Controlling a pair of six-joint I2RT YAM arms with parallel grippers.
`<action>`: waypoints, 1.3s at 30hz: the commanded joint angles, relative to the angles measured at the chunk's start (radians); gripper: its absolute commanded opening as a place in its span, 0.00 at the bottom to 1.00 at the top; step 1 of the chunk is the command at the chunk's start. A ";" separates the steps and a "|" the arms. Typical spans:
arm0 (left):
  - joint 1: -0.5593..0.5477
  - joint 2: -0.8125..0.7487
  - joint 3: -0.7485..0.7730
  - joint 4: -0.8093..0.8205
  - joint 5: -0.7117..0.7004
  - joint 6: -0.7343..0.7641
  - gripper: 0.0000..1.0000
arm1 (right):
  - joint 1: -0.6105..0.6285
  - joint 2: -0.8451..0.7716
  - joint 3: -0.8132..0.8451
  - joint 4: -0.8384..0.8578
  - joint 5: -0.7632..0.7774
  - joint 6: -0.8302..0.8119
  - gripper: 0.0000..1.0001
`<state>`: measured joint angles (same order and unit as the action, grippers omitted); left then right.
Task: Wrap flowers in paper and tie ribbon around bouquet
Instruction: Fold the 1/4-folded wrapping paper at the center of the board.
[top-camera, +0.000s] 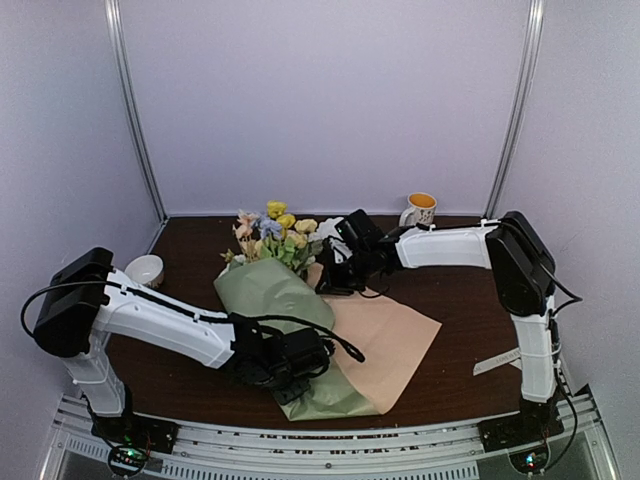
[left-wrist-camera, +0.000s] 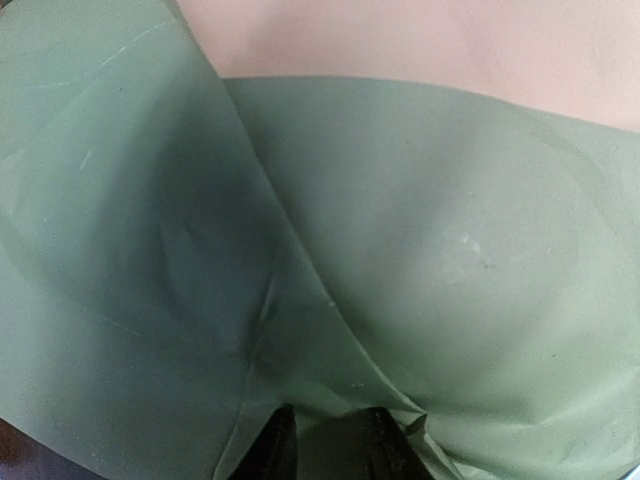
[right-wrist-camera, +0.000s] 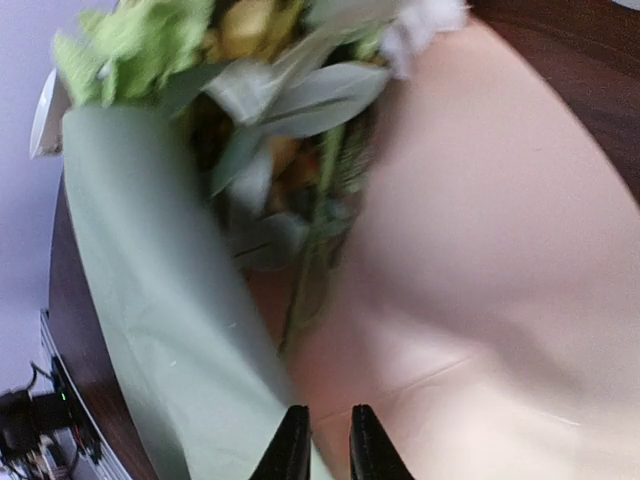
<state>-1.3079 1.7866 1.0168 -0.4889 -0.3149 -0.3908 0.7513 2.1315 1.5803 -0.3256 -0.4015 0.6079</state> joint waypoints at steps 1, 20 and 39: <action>-0.015 0.040 -0.053 0.025 0.155 0.010 0.30 | -0.076 -0.051 0.047 -0.087 0.127 -0.083 0.23; -0.015 0.020 -0.068 0.054 0.135 0.019 0.39 | 0.067 -0.445 -0.578 0.478 -0.235 0.191 0.51; -0.016 0.002 -0.084 0.052 0.130 0.018 0.41 | 0.126 -0.346 -0.552 0.415 -0.182 0.218 0.45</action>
<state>-1.3060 1.7618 0.9730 -0.4149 -0.3111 -0.3840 0.8440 1.7306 0.9928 0.1055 -0.5674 0.8268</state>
